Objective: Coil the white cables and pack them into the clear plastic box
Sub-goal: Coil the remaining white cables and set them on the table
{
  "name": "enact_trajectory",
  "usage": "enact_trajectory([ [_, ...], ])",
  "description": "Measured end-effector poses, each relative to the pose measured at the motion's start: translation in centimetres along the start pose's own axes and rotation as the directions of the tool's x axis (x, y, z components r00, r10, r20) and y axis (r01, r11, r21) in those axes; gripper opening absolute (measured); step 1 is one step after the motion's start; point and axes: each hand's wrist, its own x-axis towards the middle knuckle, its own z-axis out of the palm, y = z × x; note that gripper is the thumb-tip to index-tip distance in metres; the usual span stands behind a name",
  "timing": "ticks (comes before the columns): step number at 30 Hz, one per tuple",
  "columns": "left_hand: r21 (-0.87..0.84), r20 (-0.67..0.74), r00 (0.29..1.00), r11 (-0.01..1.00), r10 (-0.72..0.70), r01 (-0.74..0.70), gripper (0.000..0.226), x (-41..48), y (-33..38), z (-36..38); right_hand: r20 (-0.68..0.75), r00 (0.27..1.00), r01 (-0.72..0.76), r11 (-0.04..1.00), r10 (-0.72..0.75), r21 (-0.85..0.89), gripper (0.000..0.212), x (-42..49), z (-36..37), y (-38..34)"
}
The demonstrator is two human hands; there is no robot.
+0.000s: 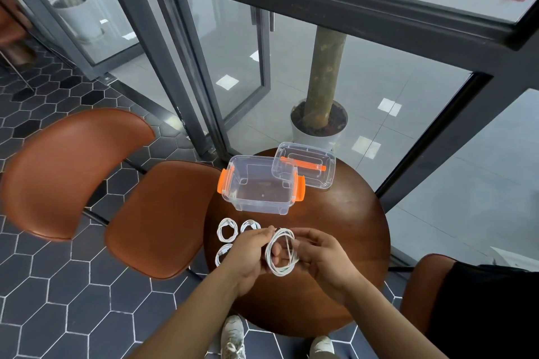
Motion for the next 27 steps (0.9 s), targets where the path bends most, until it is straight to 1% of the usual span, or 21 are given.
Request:
enact_trajectory([
  [3,0.104,-0.058,0.998,0.995,-0.003,0.009,0.041,-0.1,-0.1,0.0,-0.041,0.999,-0.001,1.0,0.001,0.006,0.028,0.1,-0.2,0.1],
  [9,0.173,-0.08,0.997,0.985,0.006,0.008,0.044,-0.1,0.0,0.0,-0.04,0.999,0.005,1.0,-0.005,-0.013,0.026,0.0,-0.7,-0.2],
  [10,0.183,-0.075,0.997,0.983,0.016,-0.002,0.041,-0.1,-0.1,0.1,-0.045,0.999,0.007,1.0,-0.007,-0.002,0.026,0.0,-0.7,-0.3],
  [12,0.242,-0.044,0.997,0.969,0.066,-0.054,0.028,-0.2,-0.2,0.3,-0.05,0.999,0.006,0.999,-0.005,0.031,0.027,0.0,-0.9,-0.3],
  [14,0.374,-0.029,0.989,0.919,0.147,-0.126,0.015,-0.3,-0.4,0.4,-0.043,0.999,-0.006,0.999,0.008,0.049,0.028,-0.1,-0.9,-0.3],
  [16,0.509,-0.036,0.979,0.846,0.202,-0.156,0.016,-0.1,-0.6,0.3,-0.038,0.999,-0.022,0.997,0.024,0.072,0.03,0.0,-0.8,-0.2],
  [17,0.55,-0.035,0.976,0.82,0.213,-0.159,0.017,0.0,-0.5,0.3,-0.04,0.999,-0.027,0.996,0.03,0.085,0.03,0.0,-0.7,-0.3],
  [19,0.563,-0.03,0.975,0.81,0.22,-0.165,0.018,0.2,-0.3,0.2,-0.052,0.998,-0.026,0.994,0.031,0.104,0.03,-0.1,-0.8,-0.7],
  [22,0.512,-0.024,0.971,0.837,0.239,-0.193,0.016,0.1,0.2,0.2,-0.065,0.998,-0.01,0.993,0.018,0.115,0.03,0.0,-1.1,-1.2],
  [24,0.51,-0.036,0.965,0.835,0.26,-0.207,0.016,0.0,0.4,0.3,-0.066,0.998,0.002,0.992,0.007,0.124,0.027,0.0,-1.0,-1.1],
  [26,0.522,-0.041,0.961,0.826,0.273,-0.212,0.016,-0.2,0.7,0.3,-0.086,0.996,0.019,0.996,-0.012,0.082,0.025,-0.1,-0.6,-1.1],
  [27,0.525,-0.04,0.961,0.824,0.273,-0.212,0.016,-0.3,0.8,0.3,-0.12,0.992,0.041,0.999,-0.04,0.011,0.023,-0.2,-0.3,-1.1],
])
